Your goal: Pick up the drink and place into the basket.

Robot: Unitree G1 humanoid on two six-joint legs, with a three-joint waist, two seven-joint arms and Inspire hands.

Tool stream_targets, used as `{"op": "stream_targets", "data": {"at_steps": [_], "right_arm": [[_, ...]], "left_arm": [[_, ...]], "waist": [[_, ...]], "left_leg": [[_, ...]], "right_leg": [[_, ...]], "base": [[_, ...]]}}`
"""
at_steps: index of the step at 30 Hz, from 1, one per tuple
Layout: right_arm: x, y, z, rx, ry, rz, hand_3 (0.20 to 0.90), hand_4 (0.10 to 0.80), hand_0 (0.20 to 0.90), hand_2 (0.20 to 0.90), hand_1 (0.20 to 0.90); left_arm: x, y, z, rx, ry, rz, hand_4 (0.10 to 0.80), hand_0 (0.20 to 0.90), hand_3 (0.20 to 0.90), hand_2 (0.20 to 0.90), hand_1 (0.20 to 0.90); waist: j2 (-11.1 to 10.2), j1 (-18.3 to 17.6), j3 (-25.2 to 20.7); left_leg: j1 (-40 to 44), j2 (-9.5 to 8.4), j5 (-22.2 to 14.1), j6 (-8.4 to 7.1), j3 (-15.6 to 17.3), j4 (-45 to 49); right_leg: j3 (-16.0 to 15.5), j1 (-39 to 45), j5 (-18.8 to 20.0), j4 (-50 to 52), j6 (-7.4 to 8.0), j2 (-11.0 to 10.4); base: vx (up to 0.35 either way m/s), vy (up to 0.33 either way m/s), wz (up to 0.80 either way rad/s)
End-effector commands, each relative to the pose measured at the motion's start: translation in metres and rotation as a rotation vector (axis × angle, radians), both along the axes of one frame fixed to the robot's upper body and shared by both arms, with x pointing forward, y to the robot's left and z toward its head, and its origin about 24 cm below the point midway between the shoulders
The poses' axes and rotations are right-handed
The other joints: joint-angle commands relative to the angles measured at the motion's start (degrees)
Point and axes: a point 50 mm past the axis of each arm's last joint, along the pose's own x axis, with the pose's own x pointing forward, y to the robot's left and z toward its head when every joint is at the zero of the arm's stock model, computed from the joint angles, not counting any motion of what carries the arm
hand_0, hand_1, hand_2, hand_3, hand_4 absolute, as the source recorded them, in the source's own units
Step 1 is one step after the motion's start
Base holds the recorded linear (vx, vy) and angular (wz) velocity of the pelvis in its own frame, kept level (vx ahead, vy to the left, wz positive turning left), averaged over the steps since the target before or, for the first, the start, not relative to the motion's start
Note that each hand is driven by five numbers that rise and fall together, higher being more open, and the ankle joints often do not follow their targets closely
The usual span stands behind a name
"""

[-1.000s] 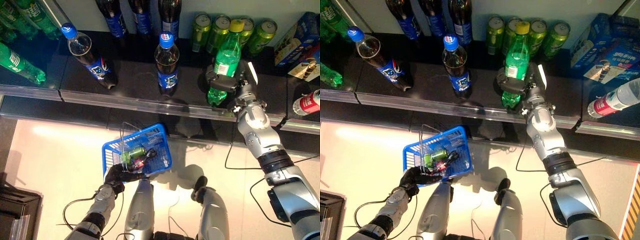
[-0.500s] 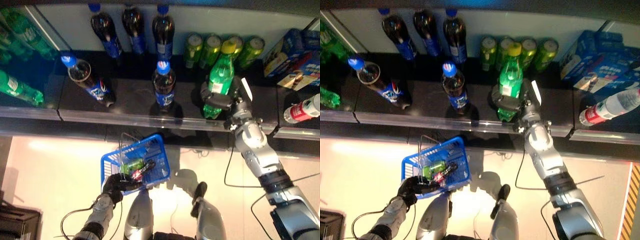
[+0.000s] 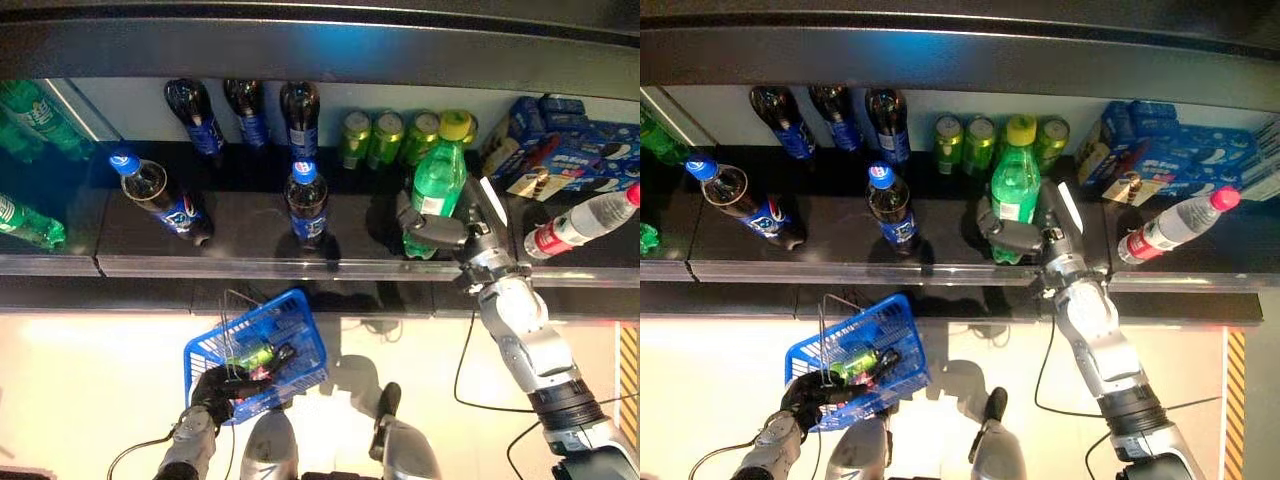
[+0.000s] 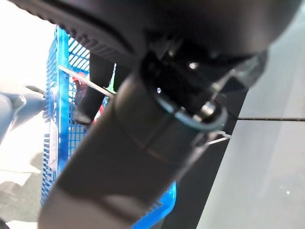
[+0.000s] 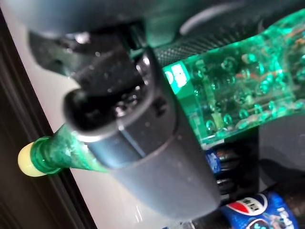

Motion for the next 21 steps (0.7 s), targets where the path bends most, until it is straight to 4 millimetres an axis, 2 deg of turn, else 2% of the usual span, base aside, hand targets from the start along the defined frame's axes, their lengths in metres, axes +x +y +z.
{"op": "stream_targets", "data": {"at_steps": [1, 4, 6, 7, 9, 10, 11, 13, 15, 17, 18, 19, 21], "right_arm": [[-0.020, 0.008, 0.033, 0.100, -0.248, 0.089, 0.200, 0.100, 0.300, 0.300, 0.300], [-0.023, 0.006, 0.028, 0.116, -0.235, 0.089, 0.200, 0.100, 0.300, 0.300, 0.300], [-0.028, 0.002, 0.023, 0.135, -0.225, 0.073, 0.200, 0.100, 0.300, 0.300, 0.300], [-0.031, -0.002, 0.019, 0.141, -0.218, 0.042, 0.200, 0.100, 0.300, 0.300, 0.300], [-0.034, -0.004, 0.013, 0.142, -0.210, 0.026, 0.200, 0.100, 0.300, 0.300, 0.300], [-0.034, -0.004, 0.013, 0.142, -0.210, 0.026, 0.200, 0.100, 0.300, 0.300, 0.300], [-0.032, -0.005, 0.012, 0.137, -0.202, 0.032, 0.200, 0.100, 0.300, 0.300, 0.300], [-0.023, -0.004, 0.022, 0.119, -0.220, 0.047, 0.200, 0.100, 0.300, 0.300, 0.300], [-0.015, 0.003, 0.038, 0.095, -0.266, 0.074, 0.200, 0.100, 0.300, 0.300, 0.300], [-0.010, 0.014, 0.044, 0.067, -0.268, 0.119, 0.200, 0.100, 0.300, 0.300, 0.300], [-0.009, 0.017, 0.043, 0.054, -0.257, 0.135, 0.200, 0.100, 0.300, 0.300, 0.300], [-0.009, 0.018, 0.041, 0.037, -0.237, 0.159, 0.200, 0.100, 0.300, 0.300, 0.300], [-0.009, 0.017, 0.036, 0.031, -0.221, 0.165, 0.200, 0.100, 0.300, 0.300, 0.300]], "left_arm": [[-0.014, 0.026, 0.010, 0.095, -0.087, -0.023, 0.100, 0.300, 0.200, 0.300, 0.300], [-0.011, 0.026, 0.013, 0.082, -0.110, -0.014, 0.100, 0.300, 0.200, 0.300, 0.300], [-0.002, 0.025, 0.017, 0.063, -0.140, -0.001, 0.100, 0.300, 0.200, 0.300, 0.300], [0.005, 0.023, 0.021, 0.059, -0.154, -0.031, 0.100, 0.300, 0.200, 0.300, 0.300], [0.013, 0.021, 0.025, 0.047, -0.177, -0.042, 0.100, 0.300, 0.200, 0.300, 0.300], [0.013, 0.021, 0.025, 0.047, -0.177, -0.042, 0.100, 0.300, 0.200, 0.300, 0.300], [0.019, 0.018, 0.028, 0.035, -0.194, -0.041, 0.100, 0.300, 0.200, 0.300, 0.300], [0.036, 0.011, 0.037, -0.023, -0.265, -0.020, 0.100, 0.300, 0.200, 0.300, 0.300], [0.059, 0.000, 0.054, -0.071, -0.365, -0.020, 0.100, 0.300, 0.200, 0.300, 0.300], [0.065, -0.003, 0.062, -0.124, -0.433, 0.005, 0.100, 0.300, 0.200, 0.300, 0.300], [0.064, -0.003, 0.063, -0.152, -0.455, 0.022, 0.100, 0.300, 0.200, 0.300, 0.300], [0.061, -0.004, 0.065, -0.182, -0.492, 0.034, 0.100, 0.300, 0.200, 0.300, 0.300], [0.059, -0.006, 0.067, -0.204, -0.516, 0.023, 0.100, 0.300, 0.200, 0.300, 0.300]], "waist": [[0.1, -0.6, -18.2], [0.2, -1.0, -18.2], [0.3, -1.9, -18.1], [0.7, -2.9, -17.8], [1.2, -4.0, -17.6], [1.2, -4.0, -17.6], [1.4, -4.1, -17.5], [2.0, -3.4, -16.7], [3.0, -2.6, -14.4], [4.4, -2.1, -12.7], [4.9, -2.0, -12.5], [5.2, -1.9, -12.6], [4.8, -2.0, -12.3]], "left_leg": [[-1.0, 0.12, -3.5, 2.15, 1.5, 2.7], [-0.9, -0.21, -3.9, 2.58, -0.3, 3.0], [-1.3, -0.42, -4.1, 3.08, -3.0, 3.5], [-1.3, -0.35, -3.7, 3.38, -4.9, 2.9], [-1.1, -0.39, -3.1, 3.54, -7.2, 2.2], [-1.1, -0.39, -3.1, 3.54, -7.2, 2.2], [-1.1, -0.10, -2.8, 2.98, -8.6, 1.9], [-3.6, 1.18, -1.6, 1.32, -9.9, 3.4], [-7.3, 2.82, -0.2, 0.27, -11.6, 5.6], [-8.2, 3.94, 1.7, -0.71, -13.8, 5.6], [-8.0, 4.77, 2.9, -1.23, -13.9, 4.8], [-8.0, 6.35, 5.0, -1.96, -13.2, 3.5], [-8.5, 8.03, 7.2, -2.36, -10.7, 2.8]], "right_leg": [[1.2, 0.9, -1.6, 1.4, 2.13, -3.5], [3.0, 1.0, -3.1, 2.8, 1.58, -2.5], [5.7, 0.3, -5.3, 6.3, 1.12, -1.8], [8.6, -0.5, -6.9, 8.9, 0.70, -0.5], [10.7, -1.1, -8.3, 10.7, -0.02, 1.5], [10.7, -1.1, -8.3, 10.7, -0.02, 1.5], [10.0, -1.0, -8.8, 10.5, -0.61, 2.1], [7.9, -1.5, -9.6, 11.1, -1.17, 1.6], [6.3, -5.0, -11.7, 16.7, -2.18, 1.6], [6.1, -7.2, -14.2, 21.9, -3.59, 2.8], [6.0, -7.2, -15.0, 22.5, -4.26, 3.6], [5.6, -6.8, -15.4, 22.3, -4.95, 4.5], [5.1, -5.6, -15.6, 21.6, -5.30, 4.9]], "base": [[0.000, 0.000, 0.00], [-0.018, -0.041, 0.01], [-0.042, -0.143, 0.16], [-0.041, -0.180, 0.50], [-0.042, -0.143, 0.55], [-0.078, -0.140, 1.29], [-0.166, -0.177, 1.19], [-0.390, -0.279, 0.83], [-0.486, -0.245, 0.40], [-0.265, -0.176, 0.44], [-0.173, -0.163, 0.30], [-0.117, -0.112, 0.20], [-0.098, -0.120, 0.36]]}}
